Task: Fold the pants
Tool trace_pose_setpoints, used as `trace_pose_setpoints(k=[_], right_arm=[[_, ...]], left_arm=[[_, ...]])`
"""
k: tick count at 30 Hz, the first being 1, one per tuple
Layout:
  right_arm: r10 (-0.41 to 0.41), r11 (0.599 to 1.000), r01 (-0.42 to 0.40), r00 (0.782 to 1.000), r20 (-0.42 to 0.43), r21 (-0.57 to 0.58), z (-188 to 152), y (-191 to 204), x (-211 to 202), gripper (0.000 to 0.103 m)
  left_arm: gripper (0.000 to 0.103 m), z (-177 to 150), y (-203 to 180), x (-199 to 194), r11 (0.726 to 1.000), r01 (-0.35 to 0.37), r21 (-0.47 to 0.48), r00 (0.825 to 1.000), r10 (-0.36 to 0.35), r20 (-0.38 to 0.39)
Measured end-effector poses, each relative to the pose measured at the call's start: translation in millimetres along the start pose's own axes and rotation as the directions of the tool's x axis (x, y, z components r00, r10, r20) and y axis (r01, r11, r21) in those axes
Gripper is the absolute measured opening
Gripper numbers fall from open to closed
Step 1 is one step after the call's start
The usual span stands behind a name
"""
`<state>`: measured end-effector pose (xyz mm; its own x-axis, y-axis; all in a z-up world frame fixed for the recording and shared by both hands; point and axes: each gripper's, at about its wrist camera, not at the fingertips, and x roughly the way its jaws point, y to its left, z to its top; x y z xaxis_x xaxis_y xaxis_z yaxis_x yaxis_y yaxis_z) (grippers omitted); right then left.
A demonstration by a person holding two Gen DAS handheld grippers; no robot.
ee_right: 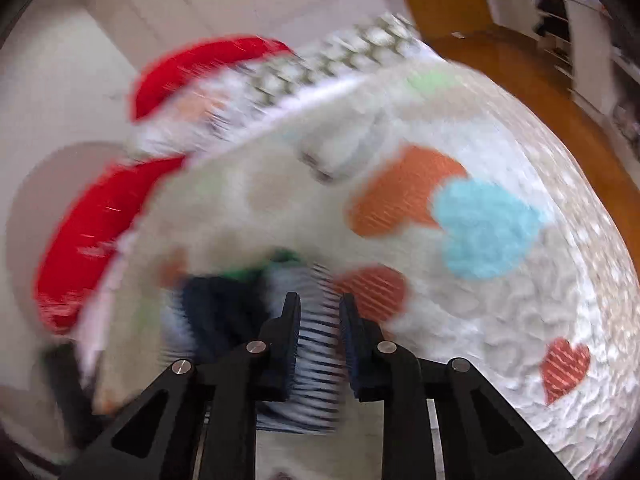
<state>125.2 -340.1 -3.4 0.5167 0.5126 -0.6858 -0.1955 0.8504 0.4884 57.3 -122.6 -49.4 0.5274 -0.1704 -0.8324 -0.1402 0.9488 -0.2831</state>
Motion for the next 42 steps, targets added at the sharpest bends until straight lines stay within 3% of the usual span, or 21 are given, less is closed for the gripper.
trace_pose_setpoints(k=[1,2,3,5,6,8,9,11,12,14,19,22,23,25,27,28,30,32,36,42], right_arm=[[0.067,0.997,-0.067,0.998,-0.002,-0.024,3,13,-3,0.023],[0.114,0.992,-0.115,0.993,-0.027,-0.049,7,24,-1,0.033],[0.105,0.991,-0.109,0.993,-0.052,-0.076,9,34,4,0.048],[-0.027,0.984,0.018,0.998,-0.049,-0.176,10,55,17,0.061],[-0.085,0.971,0.074,0.996,-0.040,-0.228,8,63,24,0.062],[-0.158,0.950,0.137,0.986,-0.054,-0.280,2,68,40,0.062],[-0.167,0.947,0.139,0.983,-0.074,-0.288,-2,65,46,0.050],[-0.107,0.963,0.071,0.986,-0.127,-0.262,-6,53,52,0.013],[-0.068,0.972,0.037,0.989,-0.127,-0.232,-6,48,48,0.012],[-0.031,0.983,0.009,0.993,-0.118,-0.185,-3,37,39,0.011],[-0.144,0.980,0.119,0.977,-0.158,-0.158,-4,7,52,0.011],[-0.167,0.967,0.131,0.973,-0.157,-0.218,2,15,54,0.021],[-0.168,0.966,0.132,0.974,-0.149,-0.223,5,17,50,0.030],[-0.149,0.971,0.125,0.983,-0.104,-0.203,13,19,34,0.033],[-0.086,0.982,0.078,0.996,-0.037,-0.174,18,24,14,0.033],[-0.015,0.987,0.010,0.999,-0.029,-0.160,21,27,8,0.033],[0.114,0.985,-0.122,0.991,-0.075,-0.121,23,34,13,0.033],[0.189,0.977,-0.200,0.971,-0.149,-0.068,21,34,31,0.033],[0.101,0.993,-0.114,0.964,-0.247,-0.041,7,21,76,0.033],[0.070,0.990,-0.085,0.990,-0.125,-0.116,1,36,33,0.034]], left_arm=[[0.054,-1,2,-3,1.000,0.005,-0.009,1.000,-0.005,0.000],[0.054,-3,5,-7,1.000,0.014,-0.023,1.000,-0.013,0.003],[0.054,-5,8,-13,0.999,0.024,-0.040,1.000,-0.024,0.011],[0.054,-11,15,-25,0.997,0.040,-0.067,0.999,-0.038,0.026],[0.055,-14,20,-32,0.996,0.043,-0.081,0.999,-0.041,0.036],[0.055,-17,26,-40,0.994,0.043,-0.102,0.998,-0.039,0.047],[0.056,-19,30,-45,0.993,0.046,-0.113,0.998,-0.040,0.053],[0.056,-17,34,-49,0.992,0.039,-0.123,0.998,-0.032,0.061],[0.056,-16,36,-51,0.991,0.033,-0.128,0.998,-0.025,0.065],[0.056,-13,34,-53,0.991,0.030,-0.130,0.997,-0.020,0.076],[0.056,2,25,-43,0.991,0.045,-0.129,0.996,-0.036,0.077],[0.056,9,17,-32,0.990,0.052,-0.131,0.997,-0.043,0.068],[0.056,10,15,-28,0.990,0.054,-0.128,0.997,-0.046,0.065],[0.056,11,9,-17,0.994,0.042,-0.101,0.998,-0.037,0.048],[0.056,9,5,-5,0.997,0.021,-0.079,1.000,-0.019,0.024],[0.056,6,4,0,0.997,0.010,-0.072,1.000,-0.009,0.021],[0.056,3,4,-1,0.998,0.005,-0.067,0.999,-0.003,0.036],[0.056,1,7,-9,0.996,0.033,-0.078,0.999,-0.029,0.044],[0.057,4,20,-34,0.991,0.079,-0.111,0.993,-0.068,0.096],[0.060,45,26,-42,0.993,0.048,-0.103,0.987,-0.032,0.154]])
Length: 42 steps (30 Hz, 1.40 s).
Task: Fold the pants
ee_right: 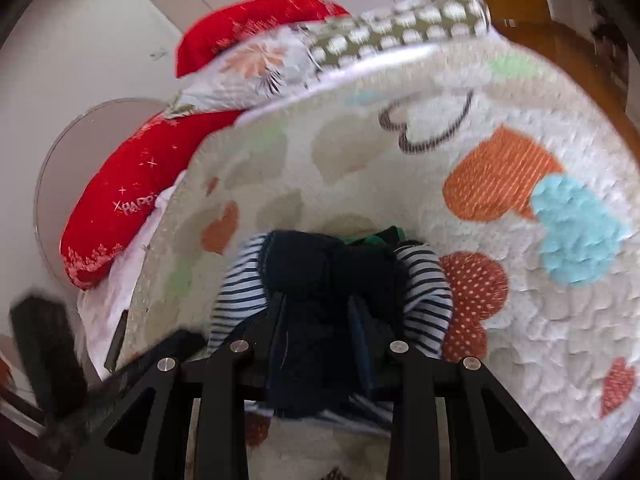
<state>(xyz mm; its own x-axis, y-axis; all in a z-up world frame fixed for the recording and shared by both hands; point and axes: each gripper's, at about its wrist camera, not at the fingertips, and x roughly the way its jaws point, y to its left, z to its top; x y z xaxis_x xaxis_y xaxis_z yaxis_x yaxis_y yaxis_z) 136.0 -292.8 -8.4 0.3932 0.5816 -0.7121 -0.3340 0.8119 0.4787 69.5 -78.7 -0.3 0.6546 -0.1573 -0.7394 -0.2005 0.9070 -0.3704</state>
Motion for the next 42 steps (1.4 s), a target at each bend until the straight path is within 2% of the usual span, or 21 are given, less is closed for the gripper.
trace_pose_setpoints(k=[1,4,7,10,11,12,14,15,18,21,24,26,28,29,31,33,35,36,37,39,42], right_arm=[[-0.019,0.999,0.020,1.000,0.023,-0.026,-5,6,-8,0.034],[-0.076,0.991,0.082,0.995,0.056,-0.105,-20,20,-14,0.036],[-0.150,0.976,0.151,0.988,0.017,-0.158,-35,24,6,0.036],[-0.218,0.955,0.220,0.975,0.034,-0.198,-49,20,17,0.037],[-0.225,0.951,0.229,0.973,0.045,-0.208,-52,18,16,0.039],[-0.240,0.944,0.245,0.969,0.050,-0.221,-53,19,16,0.049],[-0.259,0.940,0.255,0.966,0.015,-0.226,-55,16,21,0.059],[-0.240,0.950,0.234,0.971,-0.005,-0.205,-56,11,21,0.059],[-0.198,0.967,0.200,0.980,0.030,-0.157,-56,6,5,0.059],[-0.191,0.970,0.197,0.980,0.057,-0.141,-60,8,-13,0.059],[-0.217,0.964,0.225,0.973,0.074,-0.139,-71,10,-27,0.059],[-0.229,0.964,0.237,0.971,0.071,-0.125,-80,8,-34,0.060],[-0.235,0.967,0.240,0.970,0.057,-0.091,-92,3,-38,0.060],[-0.238,0.967,0.242,0.970,0.049,-0.079,-95,2,-39,0.060],[-0.240,0.969,0.242,0.970,0.036,-0.055,-104,-1,-42,0.060],[-0.252,0.966,0.253,0.967,0.034,-0.045,-113,0,-46,0.061],[-0.255,0.966,0.256,0.966,0.039,-0.033,-120,3,-51,0.061],[-0.253,0.967,0.255,0.966,0.044,-0.028,-123,5,-55,0.061],[-0.255,0.966,0.256,0.966,0.047,-0.026,-125,7,-57,0.061],[-0.261,0.964,0.263,0.963,0.059,-0.026,-130,11,-64,0.063],[-0.276,0.960,0.279,0.958,0.084,-0.030,-136,18,-75,0.065]], left_arm=[[0.064,9,-1,5,1.000,0.001,0.009,1.000,-0.001,-0.002],[0.064,30,-2,35,0.999,-0.025,0.035,0.997,0.027,-0.066],[0.064,31,1,67,0.999,-0.026,0.045,0.984,0.034,-0.174],[0.069,28,4,87,0.999,-0.031,0.041,0.973,0.040,-0.229],[0.070,28,7,89,0.999,-0.027,0.029,0.972,0.033,-0.235],[0.069,29,10,90,1.000,-0.014,0.013,0.970,0.017,-0.243],[0.069,33,14,85,1.000,0.004,-0.007,0.970,-0.006,-0.245],[0.069,34,15,77,1.000,0.001,-0.007,0.974,-0.002,-0.226],[0.069,32,16,48,1.000,-0.020,0.021,0.986,0.023,-0.166],[0.070,21,15,14,0.998,-0.039,0.043,0.994,0.043,-0.100],[0.070,2,11,-15,0.994,-0.089,0.064,0.995,0.091,-0.028],[0.070,-15,6,-36,0.987,-0.136,0.085,0.990,0.133,0.035],[0.075,-32,-4,-56,0.970,-0.218,0.110,0.969,0.202,0.139],[0.078,-40,-9,-66,0.957,-0.263,0.121,0.951,0.236,0.198],[0.093,-58,-22,-88,0.929,-0.343,0.136,0.902,0.286,0.322],[0.101,-73,-33,-111,0.907,-0.402,0.129,0.847,0.314,0.428],[0.103,-85,-44,-133,0.900,-0.417,0.124,0.809,0.306,0.502],[0.103,-88,-48,-140,0.900,-0.417,0.125,0.801,0.299,0.518],[0.103,-92,-52,-146,0.899,-0.419,0.128,0.798,0.297,0.524],[0.103,-98,-60,-156,0.897,-0.418,0.142,0.807,0.295,0.512],[0.103,-103,-61,-163,0.928,-0.332,0.168,0.866,0.229,0.445]])
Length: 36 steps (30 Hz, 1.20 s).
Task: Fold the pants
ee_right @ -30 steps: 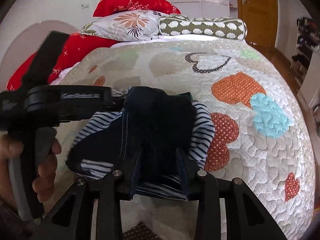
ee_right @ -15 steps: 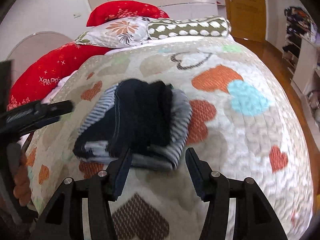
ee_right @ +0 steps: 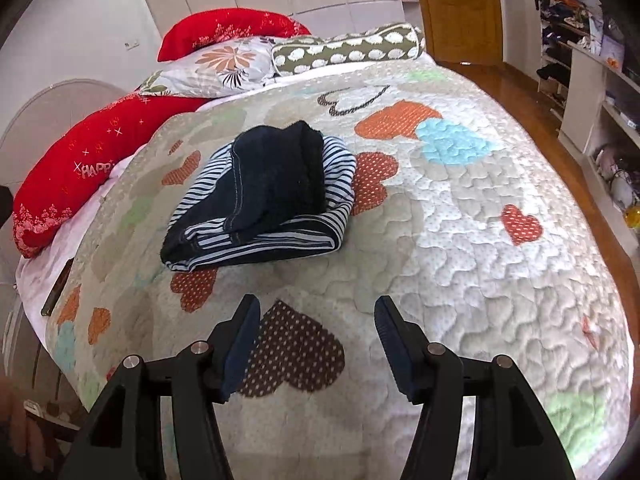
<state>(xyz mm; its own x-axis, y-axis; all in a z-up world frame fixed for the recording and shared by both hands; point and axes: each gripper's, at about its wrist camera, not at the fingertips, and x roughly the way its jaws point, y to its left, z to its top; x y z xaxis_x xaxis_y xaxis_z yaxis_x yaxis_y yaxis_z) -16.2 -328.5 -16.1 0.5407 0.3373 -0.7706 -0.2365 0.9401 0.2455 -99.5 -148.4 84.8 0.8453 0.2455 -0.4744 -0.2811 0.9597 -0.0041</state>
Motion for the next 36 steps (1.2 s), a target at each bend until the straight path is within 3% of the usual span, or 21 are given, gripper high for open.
trace_pose_setpoints(k=[5,11,25,36], right_arm=[[-0.041,0.998,0.042,0.999,0.024,-0.040,-5,2,-8,0.069],[-0.061,0.997,0.061,0.998,-0.011,-0.044,-10,-1,4,0.069],[-0.087,0.994,0.084,0.995,-0.045,-0.073,-18,7,14,0.070],[-0.098,0.994,0.094,0.993,-0.059,-0.060,-18,6,18,0.070]], left_arm=[[0.103,-17,-3,19,0.999,0.021,-0.035,0.991,-0.026,-0.130],[0.103,-43,0,49,0.998,0.021,-0.059,0.956,-0.037,-0.290],[0.103,-55,-18,42,0.997,0.071,-0.003,0.950,-0.069,-0.305],[0.103,-59,-18,46,0.996,0.085,-0.019,0.938,-0.087,-0.336]])
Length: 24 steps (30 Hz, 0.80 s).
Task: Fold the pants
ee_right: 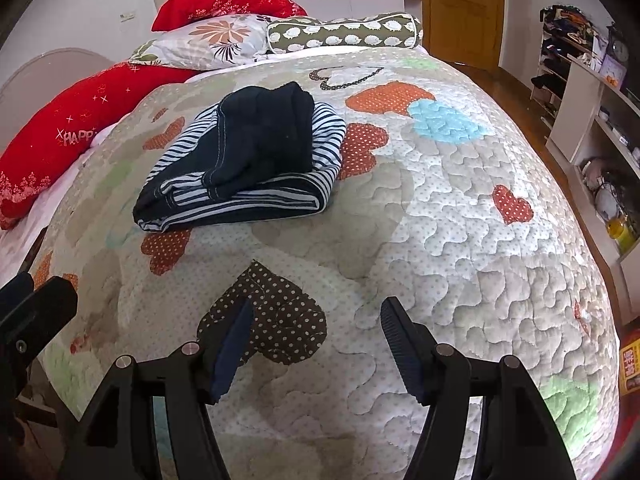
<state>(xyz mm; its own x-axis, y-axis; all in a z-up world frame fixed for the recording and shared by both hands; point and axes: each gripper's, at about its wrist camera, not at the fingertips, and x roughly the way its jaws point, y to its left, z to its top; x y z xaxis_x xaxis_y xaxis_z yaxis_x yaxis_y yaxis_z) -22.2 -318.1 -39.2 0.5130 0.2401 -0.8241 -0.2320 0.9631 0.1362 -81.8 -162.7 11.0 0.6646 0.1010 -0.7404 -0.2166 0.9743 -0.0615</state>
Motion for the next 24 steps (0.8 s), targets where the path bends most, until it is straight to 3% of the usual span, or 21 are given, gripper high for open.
trace_pose_setpoints(k=[24], right_arm=[[-0.010,1.000,0.010,1.000,-0.005,-0.013,-3.8,4.6,4.3,0.072]], left_arm=[[0.103,-5.3,2.4,8.6,1.000,0.017,-0.020,0.999,-0.017,-0.037]])
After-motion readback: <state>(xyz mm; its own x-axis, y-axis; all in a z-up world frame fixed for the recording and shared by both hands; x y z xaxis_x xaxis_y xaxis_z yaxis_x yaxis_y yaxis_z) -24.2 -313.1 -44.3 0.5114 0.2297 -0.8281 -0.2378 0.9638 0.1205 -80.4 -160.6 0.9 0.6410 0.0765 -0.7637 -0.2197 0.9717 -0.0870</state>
